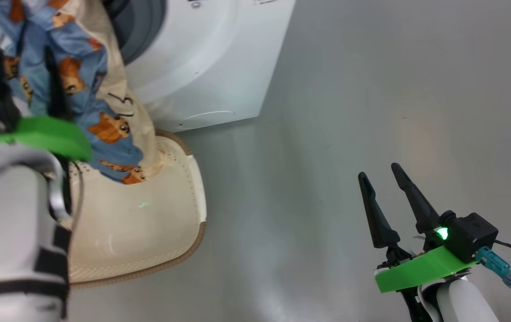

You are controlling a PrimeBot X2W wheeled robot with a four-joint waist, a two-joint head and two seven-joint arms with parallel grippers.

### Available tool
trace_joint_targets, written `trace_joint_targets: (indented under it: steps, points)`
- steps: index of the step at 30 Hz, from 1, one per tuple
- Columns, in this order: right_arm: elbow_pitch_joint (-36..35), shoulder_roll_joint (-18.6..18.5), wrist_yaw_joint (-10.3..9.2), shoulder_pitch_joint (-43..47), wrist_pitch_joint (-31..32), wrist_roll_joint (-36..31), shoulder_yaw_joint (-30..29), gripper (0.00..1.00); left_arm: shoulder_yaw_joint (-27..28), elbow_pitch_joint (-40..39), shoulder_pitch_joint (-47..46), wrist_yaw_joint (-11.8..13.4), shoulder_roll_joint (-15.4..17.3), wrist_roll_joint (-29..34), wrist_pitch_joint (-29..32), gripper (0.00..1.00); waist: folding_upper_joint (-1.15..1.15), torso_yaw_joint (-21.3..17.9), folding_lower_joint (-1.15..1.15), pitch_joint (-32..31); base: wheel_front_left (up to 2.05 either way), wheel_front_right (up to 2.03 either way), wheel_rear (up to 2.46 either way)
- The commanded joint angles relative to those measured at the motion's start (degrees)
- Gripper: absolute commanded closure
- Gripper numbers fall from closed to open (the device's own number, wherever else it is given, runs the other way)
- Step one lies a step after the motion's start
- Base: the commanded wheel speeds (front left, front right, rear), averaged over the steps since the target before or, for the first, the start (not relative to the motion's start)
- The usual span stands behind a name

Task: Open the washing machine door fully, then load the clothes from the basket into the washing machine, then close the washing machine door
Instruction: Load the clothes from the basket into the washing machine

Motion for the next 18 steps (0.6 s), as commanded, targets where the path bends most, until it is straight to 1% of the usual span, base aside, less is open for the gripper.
trace_joint_targets:
  steps: [1,5,11,15,18]
  points:
    - [-1.28,-0.25,0.35,1.16,-0.27,-0.15,1.02,0.0,1.28,-1.95,1.44,-0.03,1.71,-0.2,-0.36,0.0,0.0,0.92,0.0,0.0,0.0,0.0,0.0]
    - [-1.23,-0.49,0.35,1.19,-0.27,-0.32,0.22,0.0,1.46,-9.23,8.55,0.51,-0.47,-1.47,-0.36,0.0,0.0,2.43,0.0,-0.27,0.0,0.0,0.0]
    - [-1.64,-0.87,0.35,0.71,-0.27,-0.58,-0.51,0.0,1.88,-18.51,19.77,1.6,-2.62,-3.51,-0.36,0.0,0.0,3.89,0.0,-0.62,0.0,0.0,0.0]
    - [-1.85,-1.43,0.35,0.83,-0.27,-0.72,-1.11,0.0,2.19,-23.55,25.97,2.45,-3.73,-4.95,-0.36,0.0,0.0,4.93,0.0,-0.81,0.0,0.0,0.0]
    - [-1.76,-1.82,0.35,1.02,-0.27,-0.85,-1.31,0.0,1.54,-25.94,30.18,3.06,-4.38,-5.4,-0.36,0.0,0.0,5.5,0.0,-1.37,0.0,0.0,0.0]
